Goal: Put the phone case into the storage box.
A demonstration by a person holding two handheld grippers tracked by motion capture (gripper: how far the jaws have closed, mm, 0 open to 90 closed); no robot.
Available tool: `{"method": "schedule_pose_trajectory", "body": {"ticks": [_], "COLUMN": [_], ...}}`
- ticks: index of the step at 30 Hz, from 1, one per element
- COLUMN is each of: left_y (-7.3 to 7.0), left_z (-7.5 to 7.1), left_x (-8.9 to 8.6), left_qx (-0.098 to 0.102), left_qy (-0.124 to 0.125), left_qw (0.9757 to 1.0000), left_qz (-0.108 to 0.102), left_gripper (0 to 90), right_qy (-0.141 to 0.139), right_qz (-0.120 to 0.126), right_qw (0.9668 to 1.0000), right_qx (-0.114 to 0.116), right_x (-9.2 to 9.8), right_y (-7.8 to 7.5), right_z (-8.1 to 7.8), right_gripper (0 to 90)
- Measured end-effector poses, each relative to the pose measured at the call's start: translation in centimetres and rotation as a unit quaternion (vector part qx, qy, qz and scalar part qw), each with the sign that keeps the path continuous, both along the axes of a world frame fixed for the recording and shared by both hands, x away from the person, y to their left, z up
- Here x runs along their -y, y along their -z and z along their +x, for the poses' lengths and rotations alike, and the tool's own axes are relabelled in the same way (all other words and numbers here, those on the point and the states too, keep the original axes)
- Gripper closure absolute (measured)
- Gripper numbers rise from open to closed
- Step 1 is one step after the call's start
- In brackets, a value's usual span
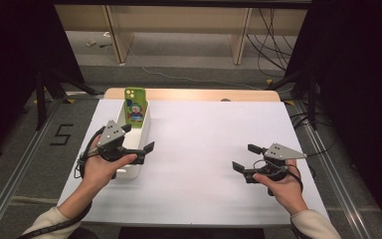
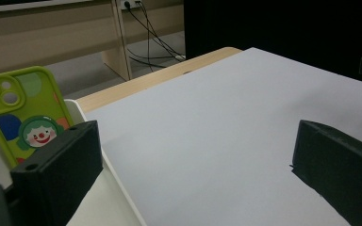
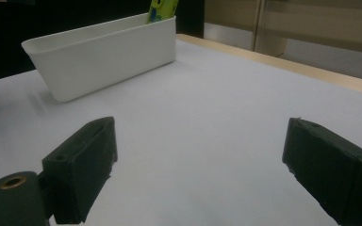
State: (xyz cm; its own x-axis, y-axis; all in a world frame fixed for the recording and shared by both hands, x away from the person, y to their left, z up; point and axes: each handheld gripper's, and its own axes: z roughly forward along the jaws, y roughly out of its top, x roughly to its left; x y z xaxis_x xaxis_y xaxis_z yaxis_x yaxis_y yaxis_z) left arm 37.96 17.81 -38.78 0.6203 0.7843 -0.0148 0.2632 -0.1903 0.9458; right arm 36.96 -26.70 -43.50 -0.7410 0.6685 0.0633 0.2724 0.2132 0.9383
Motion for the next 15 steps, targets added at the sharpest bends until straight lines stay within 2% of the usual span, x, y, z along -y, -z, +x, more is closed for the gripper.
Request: {"method": "schedule_pose_trajectory", "body": {"ticks": [15], "left_y": [0.68], "left_z": [-0.86], "left_x": [0.24], "left_qx": [0.012], "left_qy": [0.021], "left_qw": [0.9997], "left_qz": [-0.002], "left_gripper": [1.6], "right_qy": [0.0], "right_qz": [0.0], "right_qw": [1.0], "right_qx": [0.0], "right_x": [0.02], "right_y": [-0.02], "right_z": [-0.02], "right_gripper": [11.7]}}
